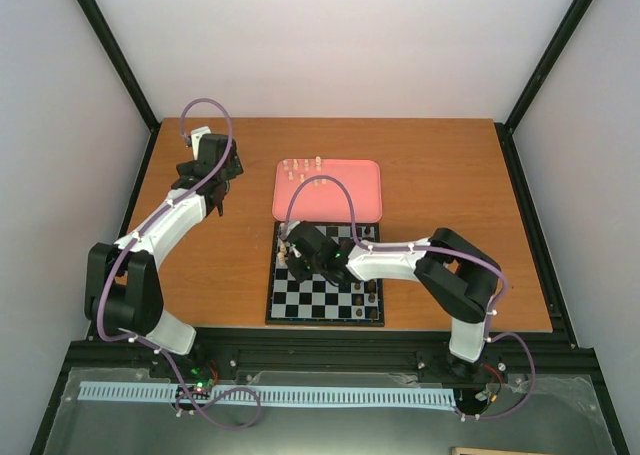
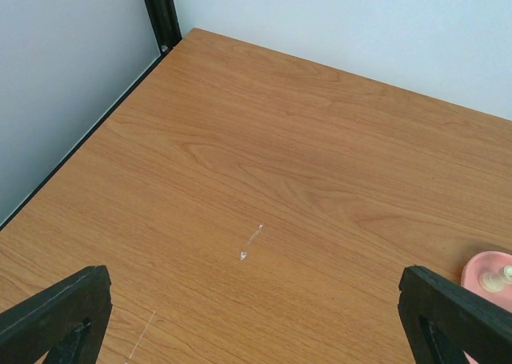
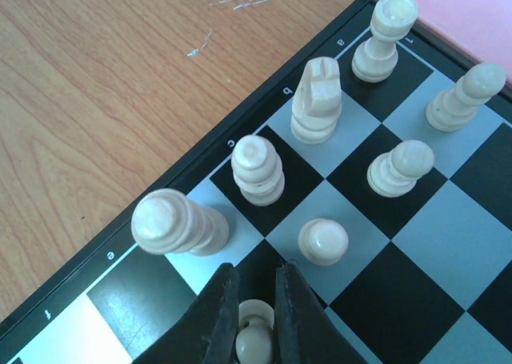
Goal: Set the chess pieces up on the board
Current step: Place the chess piece on the chessboard.
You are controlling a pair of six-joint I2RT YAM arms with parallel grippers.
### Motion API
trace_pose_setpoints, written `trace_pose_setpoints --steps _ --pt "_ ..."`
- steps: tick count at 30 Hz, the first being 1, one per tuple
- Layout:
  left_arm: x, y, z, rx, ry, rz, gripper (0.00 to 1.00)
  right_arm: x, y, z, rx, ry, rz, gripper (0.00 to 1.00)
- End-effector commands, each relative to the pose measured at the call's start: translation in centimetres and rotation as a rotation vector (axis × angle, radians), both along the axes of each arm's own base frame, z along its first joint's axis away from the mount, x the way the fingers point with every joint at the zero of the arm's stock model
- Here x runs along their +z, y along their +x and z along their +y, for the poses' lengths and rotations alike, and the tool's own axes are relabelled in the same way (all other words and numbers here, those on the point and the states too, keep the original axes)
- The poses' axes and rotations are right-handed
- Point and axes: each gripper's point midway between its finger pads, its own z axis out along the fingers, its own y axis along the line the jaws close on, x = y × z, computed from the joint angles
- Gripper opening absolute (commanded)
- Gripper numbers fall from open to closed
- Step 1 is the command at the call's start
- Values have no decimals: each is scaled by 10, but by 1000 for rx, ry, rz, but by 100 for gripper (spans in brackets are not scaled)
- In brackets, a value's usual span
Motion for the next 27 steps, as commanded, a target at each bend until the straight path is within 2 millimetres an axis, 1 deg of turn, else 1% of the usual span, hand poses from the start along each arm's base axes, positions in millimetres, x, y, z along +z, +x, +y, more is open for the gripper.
trace_pose_setpoints --steps 1,9,27 --pt "16 8 -4 -10 7 -30 100 5 13 8 -12 20 -30 11" --pt "16 9 -4 -9 8 -30 100 2 16 10 -11 7 -33 11" --pt "15 9 -5 -11 11 -26 100 -2 15 2 -20 -28 -33 14"
